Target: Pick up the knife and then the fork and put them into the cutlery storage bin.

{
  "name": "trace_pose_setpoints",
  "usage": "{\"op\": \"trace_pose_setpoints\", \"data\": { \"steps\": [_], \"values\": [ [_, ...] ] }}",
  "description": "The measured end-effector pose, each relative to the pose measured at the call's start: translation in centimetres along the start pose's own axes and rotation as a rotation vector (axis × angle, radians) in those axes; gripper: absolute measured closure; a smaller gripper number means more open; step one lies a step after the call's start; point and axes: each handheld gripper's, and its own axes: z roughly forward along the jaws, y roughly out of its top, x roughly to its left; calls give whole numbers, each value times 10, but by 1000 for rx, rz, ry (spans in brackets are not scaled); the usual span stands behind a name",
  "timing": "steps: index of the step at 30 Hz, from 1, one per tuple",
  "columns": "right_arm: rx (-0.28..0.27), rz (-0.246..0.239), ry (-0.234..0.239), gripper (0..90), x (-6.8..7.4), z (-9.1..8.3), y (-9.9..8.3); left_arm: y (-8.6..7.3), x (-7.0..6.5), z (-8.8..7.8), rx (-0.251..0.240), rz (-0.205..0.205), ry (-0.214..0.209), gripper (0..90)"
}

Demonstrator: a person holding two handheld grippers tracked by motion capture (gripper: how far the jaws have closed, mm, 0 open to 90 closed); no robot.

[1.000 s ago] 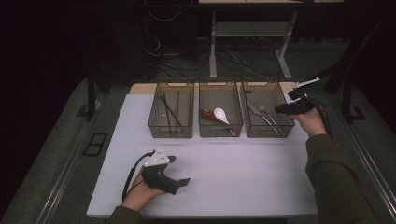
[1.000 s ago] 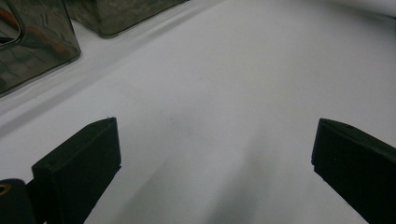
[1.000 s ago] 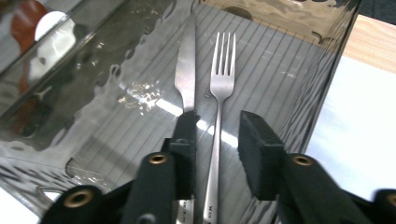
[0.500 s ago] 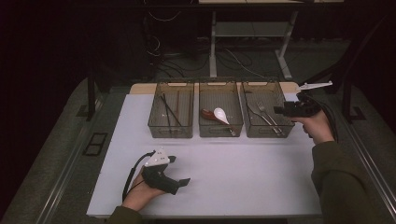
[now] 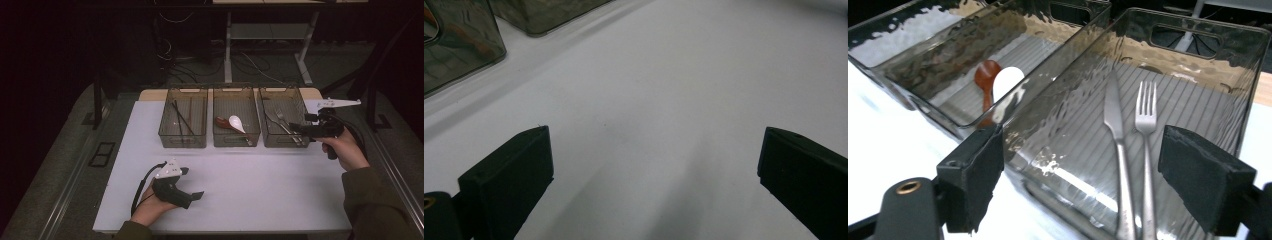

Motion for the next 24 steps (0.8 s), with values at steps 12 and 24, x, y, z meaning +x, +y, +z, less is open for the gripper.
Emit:
{"op": "trace_pose_setpoints", "data": {
  "steps": [12,24],
  "values": [
    [-28,-40,8,162,30,-11,-40,0,0,0,1,1,1,7],
    [-33,-71,44,163,54,-13,-77,0,0,-2,-5,5,-3,6]
  ]
}}
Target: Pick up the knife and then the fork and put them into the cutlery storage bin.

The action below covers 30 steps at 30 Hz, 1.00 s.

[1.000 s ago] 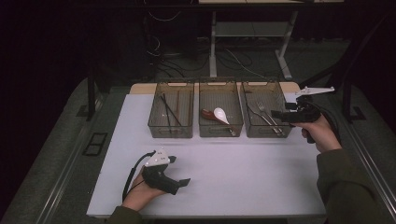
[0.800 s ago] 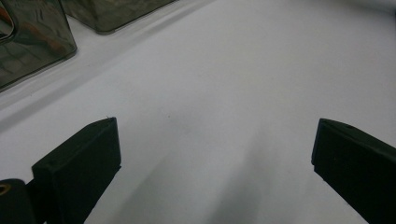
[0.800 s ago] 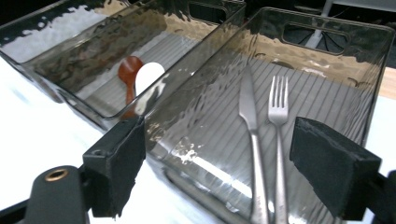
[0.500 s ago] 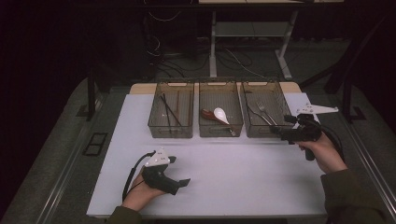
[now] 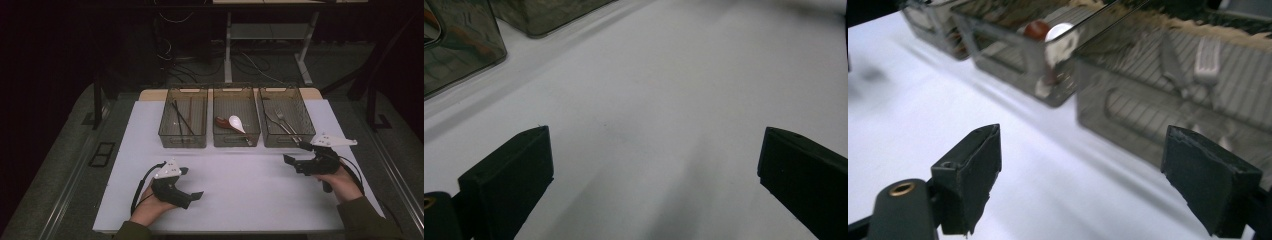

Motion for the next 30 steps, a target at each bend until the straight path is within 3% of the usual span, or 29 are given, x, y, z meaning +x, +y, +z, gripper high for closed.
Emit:
{"op": "trace_pose_setpoints", "data": {
  "steps": [13,25,30],
  "values": [
    [47,-46,79,162,35,-2,-33,0,-1,-1,0,1,-3,7],
    [77,-70,97,163,47,-1,-46,-1,-2,0,9,7,-6,7],
    [100,-117,91,163,50,0,-47,-1,-1,0,12,6,-3,7]
  ]
}}
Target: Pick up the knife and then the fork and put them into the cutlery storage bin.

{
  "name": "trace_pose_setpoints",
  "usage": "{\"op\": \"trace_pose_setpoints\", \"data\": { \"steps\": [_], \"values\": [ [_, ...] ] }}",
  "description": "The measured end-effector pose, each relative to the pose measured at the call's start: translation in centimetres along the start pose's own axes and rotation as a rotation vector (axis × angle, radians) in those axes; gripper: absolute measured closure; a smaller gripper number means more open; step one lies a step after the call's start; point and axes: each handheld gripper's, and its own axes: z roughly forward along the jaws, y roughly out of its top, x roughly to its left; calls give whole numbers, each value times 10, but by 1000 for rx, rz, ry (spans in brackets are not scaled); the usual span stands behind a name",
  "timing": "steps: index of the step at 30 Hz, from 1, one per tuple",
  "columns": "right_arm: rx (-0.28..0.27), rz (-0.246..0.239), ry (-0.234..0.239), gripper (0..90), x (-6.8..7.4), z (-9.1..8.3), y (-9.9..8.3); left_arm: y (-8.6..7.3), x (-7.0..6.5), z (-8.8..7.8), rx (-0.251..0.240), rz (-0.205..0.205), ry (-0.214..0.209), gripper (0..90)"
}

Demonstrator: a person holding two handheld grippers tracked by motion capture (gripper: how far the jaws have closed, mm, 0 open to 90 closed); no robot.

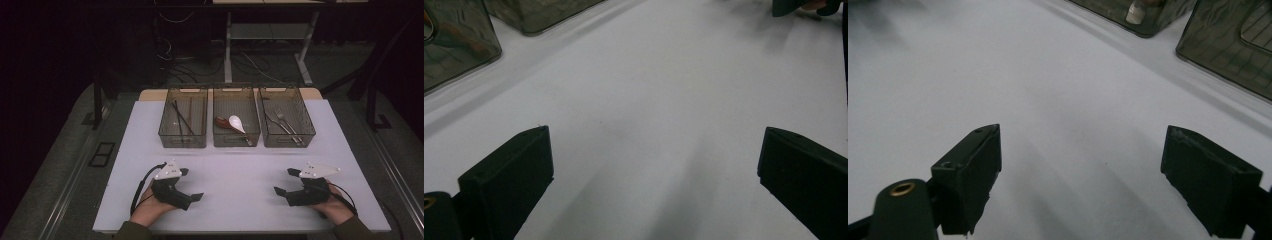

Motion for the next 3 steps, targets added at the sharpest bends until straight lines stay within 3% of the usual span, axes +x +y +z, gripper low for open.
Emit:
{"op": "trace_pose_setpoints", "data": {
  "steps": [3],
  "values": [
    [-5,-4,-5,162,0,-1,1,-1,1,0,16,-4,12,6]
  ]
}}
